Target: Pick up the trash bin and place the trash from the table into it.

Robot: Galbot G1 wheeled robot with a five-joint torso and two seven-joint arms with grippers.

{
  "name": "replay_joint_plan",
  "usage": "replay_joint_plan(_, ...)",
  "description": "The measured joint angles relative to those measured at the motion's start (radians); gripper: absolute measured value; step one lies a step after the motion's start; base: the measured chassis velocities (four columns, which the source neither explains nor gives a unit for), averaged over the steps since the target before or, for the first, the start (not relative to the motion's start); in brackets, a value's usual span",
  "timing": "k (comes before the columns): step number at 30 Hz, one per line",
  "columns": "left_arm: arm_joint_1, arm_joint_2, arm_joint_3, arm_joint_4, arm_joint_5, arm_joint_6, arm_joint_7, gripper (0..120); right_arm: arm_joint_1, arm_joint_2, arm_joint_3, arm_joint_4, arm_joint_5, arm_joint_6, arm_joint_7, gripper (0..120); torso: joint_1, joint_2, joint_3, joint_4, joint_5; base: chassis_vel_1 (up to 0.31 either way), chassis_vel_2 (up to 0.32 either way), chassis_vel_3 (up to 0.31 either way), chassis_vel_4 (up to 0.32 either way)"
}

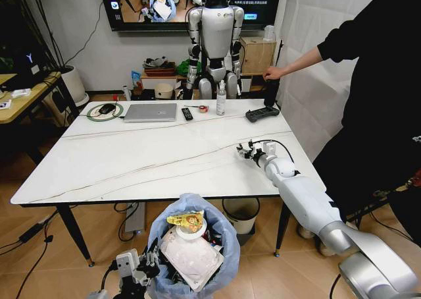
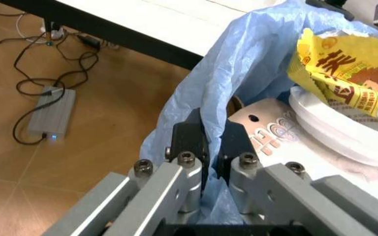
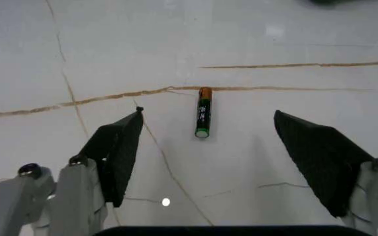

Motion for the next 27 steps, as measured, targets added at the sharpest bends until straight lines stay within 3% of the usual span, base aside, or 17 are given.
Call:
replay_joint_plan(6,0.000,-0.002,0.002,0.002,0.001,0.000,0.000,0,0.011,0.011,0.000,-0.022,-0.006,-0.008,0.008,98,0.000,0.000,0.000,-0.0001,0.0000,0.000,0.000,0.000,0.000)
replay_joint_plan(10,0.002,-0.003,0.002,0.002,0.001,0.000,0.000,0,0.016,0.018,-0.002,-0.039,-0.020,-0.007,0.008,100,0.000,0.000,0.000,-0.0001,0.0001,0.000,0.000,0.000,0.000)
replay_joint_plan(13,0.002,-0.005,0.002,0.002,0.003,0.000,0.000,0,0.021,0.023,-0.004,-0.050,-0.031,-0.004,0.008,95,0.000,0.000,0.000,-0.0001,0.0000,0.000,0.000,0.000,0.000)
replay_joint_plan(17,0.003,-0.007,0.002,0.002,0.004,-0.001,0.000,0,0.033,0.038,-0.005,-0.077,-0.054,-0.002,0.015,76,0.000,0.000,0.000,0.0000,0.0000,0.000,0.000,0.000,0.000)
replay_joint_plan(27,0.003,-0.007,0.002,0.002,0.005,-0.003,0.001,0,0.035,0.033,-0.010,-0.083,-0.069,-0.006,0.016,43,0.000,0.000,0.000,-0.0001,0.0000,0.000,0.000,0.000,0.000)
